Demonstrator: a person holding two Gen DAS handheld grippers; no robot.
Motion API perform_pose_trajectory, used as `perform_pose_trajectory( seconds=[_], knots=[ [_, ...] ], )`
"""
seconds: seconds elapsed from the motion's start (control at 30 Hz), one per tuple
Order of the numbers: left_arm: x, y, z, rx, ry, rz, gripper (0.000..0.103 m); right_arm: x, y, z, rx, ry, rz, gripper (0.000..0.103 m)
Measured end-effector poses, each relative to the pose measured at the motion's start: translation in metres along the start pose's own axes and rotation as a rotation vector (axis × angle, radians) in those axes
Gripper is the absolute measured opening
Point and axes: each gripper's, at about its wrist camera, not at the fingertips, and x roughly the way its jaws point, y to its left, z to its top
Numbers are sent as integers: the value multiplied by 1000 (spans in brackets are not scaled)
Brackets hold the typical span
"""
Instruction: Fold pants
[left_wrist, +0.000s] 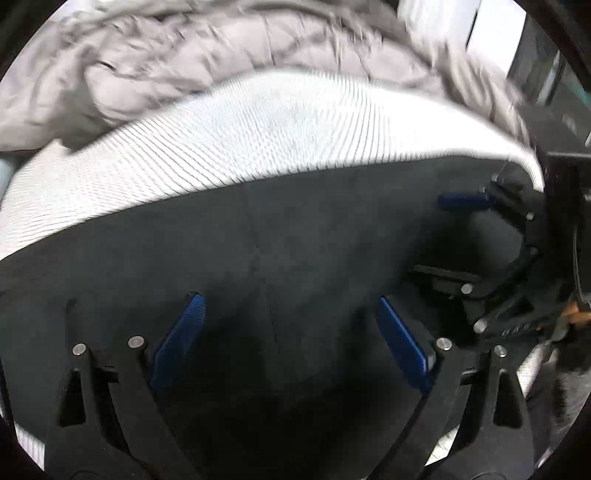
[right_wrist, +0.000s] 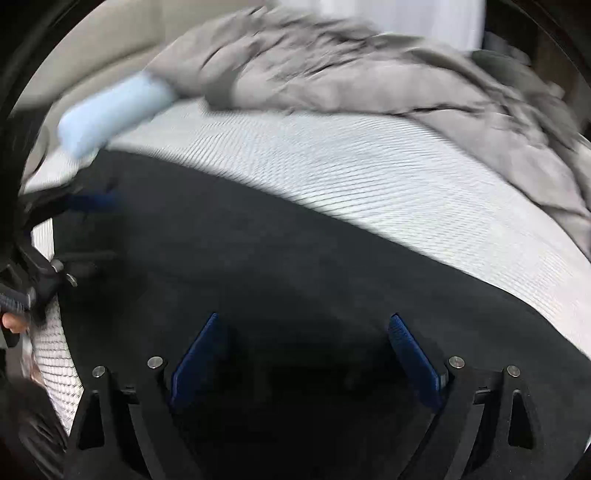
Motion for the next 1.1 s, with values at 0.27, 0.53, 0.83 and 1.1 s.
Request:
perform_pose_trajectory(
  seconds=[0.27, 0.53, 0.83, 1.1],
  knots=[
    [-11, 68, -22, -128, -29, 74, 93, 16, -89, -16, 181, 73, -251, 96],
    [-40, 69, -11, -154, -97, 88, 92, -16, -81, -14, 250, -23, -214, 96],
    [33, 52, 33, -123, 13, 107, 93, 43, -7, 23, 168, 29, -29, 91],
    [-1, 155, -2, -365, -44, 291, 92, 17, -85, -14, 298, 56, -285, 92]
  ],
)
